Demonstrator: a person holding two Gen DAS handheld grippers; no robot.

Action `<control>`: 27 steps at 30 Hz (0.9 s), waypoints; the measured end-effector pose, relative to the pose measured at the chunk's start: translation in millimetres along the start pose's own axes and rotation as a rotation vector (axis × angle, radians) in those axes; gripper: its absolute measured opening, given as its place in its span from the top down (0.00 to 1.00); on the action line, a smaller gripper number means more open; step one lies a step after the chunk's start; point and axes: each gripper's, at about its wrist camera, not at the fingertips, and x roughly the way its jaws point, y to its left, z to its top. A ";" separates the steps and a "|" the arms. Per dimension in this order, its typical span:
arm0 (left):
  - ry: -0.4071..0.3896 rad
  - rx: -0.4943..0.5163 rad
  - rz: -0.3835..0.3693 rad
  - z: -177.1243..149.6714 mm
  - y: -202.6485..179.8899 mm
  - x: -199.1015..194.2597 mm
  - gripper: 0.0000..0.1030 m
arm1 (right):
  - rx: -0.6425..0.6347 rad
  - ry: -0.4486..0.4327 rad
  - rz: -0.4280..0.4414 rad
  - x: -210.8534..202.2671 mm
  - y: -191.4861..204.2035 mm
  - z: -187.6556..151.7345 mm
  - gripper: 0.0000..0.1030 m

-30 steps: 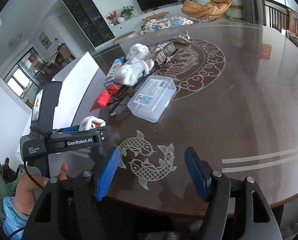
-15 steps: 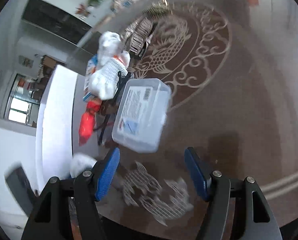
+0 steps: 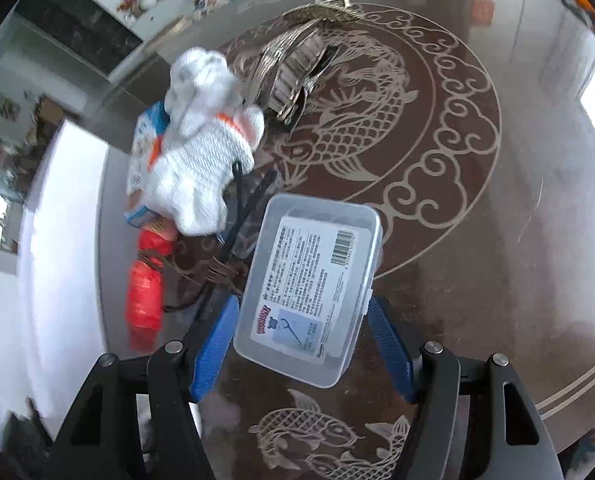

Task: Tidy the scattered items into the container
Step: 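Grasp the clear plastic box with the right tool and lift it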

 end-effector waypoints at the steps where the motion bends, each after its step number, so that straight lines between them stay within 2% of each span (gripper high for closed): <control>1: 0.000 -0.001 -0.001 -0.2 0.2 0.1 0.58 | -0.019 -0.008 -0.013 1.4 2.9 -0.8 0.32; 8: -0.002 0.015 0.024 -0.7 -5.3 1.0 0.58 | -0.224 -0.104 -0.072 -2.5 18.8 -10.6 0.36; 12: -0.002 0.019 0.014 -2.4 -6.5 -0.4 0.59 | -0.292 -0.125 -0.072 -10.7 4.2 -21.1 0.37; 18: -0.010 0.077 -0.040 -10.3 -21.5 -1.6 0.60 | -0.311 -0.144 -0.070 -33.0 -49.4 -53.1 0.37; 21: -0.026 0.114 -0.054 -11.9 -26.2 -0.1 0.55 | -0.303 -0.153 -0.099 -41.8 -67.3 -70.4 0.36; 22: -0.028 0.122 -0.049 -11.6 -25.8 0.4 0.51 | -0.300 -0.155 -0.107 -43.2 -72.1 -73.4 0.36; 24: -0.031 0.138 -0.034 -11.1 -24.8 0.8 0.49 | -0.298 -0.155 -0.108 -43.9 -78.5 -75.6 0.36; 27: -0.039 0.155 0.030 -9.9 -23.5 -1.2 0.48 | -0.296 -0.160 -0.133 -41.6 -74.7 -75.6 0.36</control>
